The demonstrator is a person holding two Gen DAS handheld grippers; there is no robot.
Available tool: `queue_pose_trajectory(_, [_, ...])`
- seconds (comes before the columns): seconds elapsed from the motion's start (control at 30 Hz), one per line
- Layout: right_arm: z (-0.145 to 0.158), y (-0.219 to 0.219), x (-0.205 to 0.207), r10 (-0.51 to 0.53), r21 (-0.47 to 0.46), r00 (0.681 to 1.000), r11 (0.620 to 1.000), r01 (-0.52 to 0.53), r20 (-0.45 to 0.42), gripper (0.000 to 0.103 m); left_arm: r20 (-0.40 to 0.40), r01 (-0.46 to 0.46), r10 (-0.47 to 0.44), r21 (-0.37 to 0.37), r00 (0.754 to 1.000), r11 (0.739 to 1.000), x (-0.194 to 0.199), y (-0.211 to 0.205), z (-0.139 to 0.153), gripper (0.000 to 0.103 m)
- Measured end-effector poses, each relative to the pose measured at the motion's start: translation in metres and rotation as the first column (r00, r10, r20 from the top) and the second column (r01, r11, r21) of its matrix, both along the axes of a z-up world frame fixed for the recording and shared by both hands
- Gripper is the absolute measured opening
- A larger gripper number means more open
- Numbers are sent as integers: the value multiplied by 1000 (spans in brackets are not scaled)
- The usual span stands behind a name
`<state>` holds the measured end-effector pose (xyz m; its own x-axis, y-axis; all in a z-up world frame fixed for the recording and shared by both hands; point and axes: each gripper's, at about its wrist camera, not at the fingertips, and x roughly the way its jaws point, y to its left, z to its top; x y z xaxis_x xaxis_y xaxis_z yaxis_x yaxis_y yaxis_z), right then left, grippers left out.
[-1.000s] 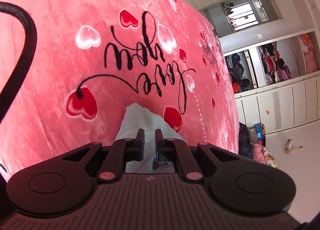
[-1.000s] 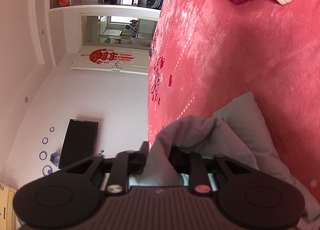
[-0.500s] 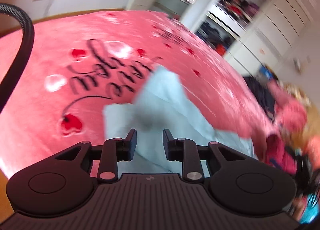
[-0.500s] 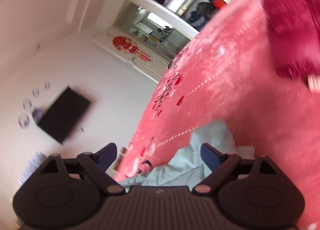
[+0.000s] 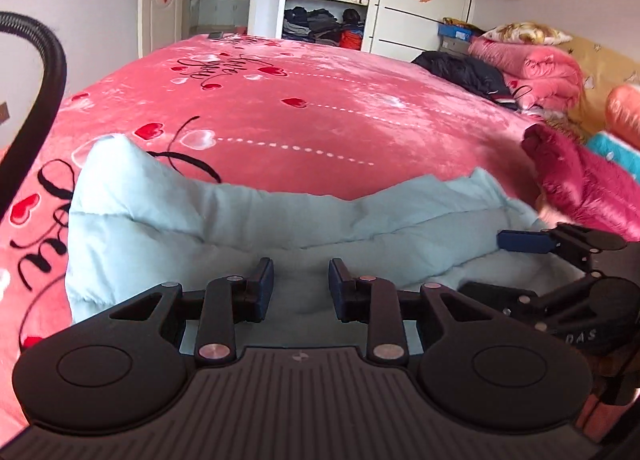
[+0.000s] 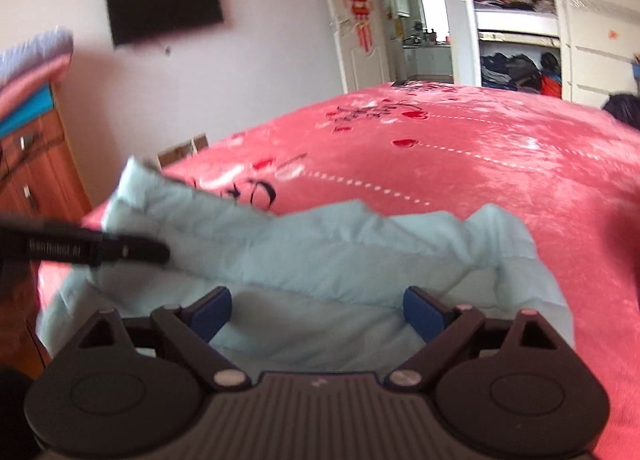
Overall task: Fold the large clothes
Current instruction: 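Release the hem with both grippers and press the fold flat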
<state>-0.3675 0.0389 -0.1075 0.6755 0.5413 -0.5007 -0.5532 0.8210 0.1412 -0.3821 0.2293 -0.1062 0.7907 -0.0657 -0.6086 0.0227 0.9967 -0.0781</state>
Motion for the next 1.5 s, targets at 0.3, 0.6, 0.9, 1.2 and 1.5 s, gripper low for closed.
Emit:
queue_pose_trajectory(0.3, [-9, 3, 32, -88, -14, 996, 996, 88, -5, 94, 0, -164, 164, 52, 986, 985, 31, 41, -29, 40])
queue_pose_trajectory(0.6, [-29, -9, 68, -161, 7, 982, 987, 163, -98, 98, 7, -216, 216, 88, 976, 972, 41, 48, -44, 53])
queue_pose_trajectory(0.9, [-52, -8, 85, -175, 21, 977, 984, 179, -119, 101, 27, -233, 232, 59, 972, 971, 48, 50, -60, 58])
queue_pose_trajectory(1.2, [-61, -6, 84, -176, 45, 981, 983, 180, -87, 102, 57, -234, 231, 57, 971, 971, 50, 48, -65, 60])
queue_pose_trajectory(1.5, [-47, -17, 74, -209, 83, 974, 973, 216, -83, 102, 60, -274, 271, 61, 961, 960, 40, 42, -39, 84])
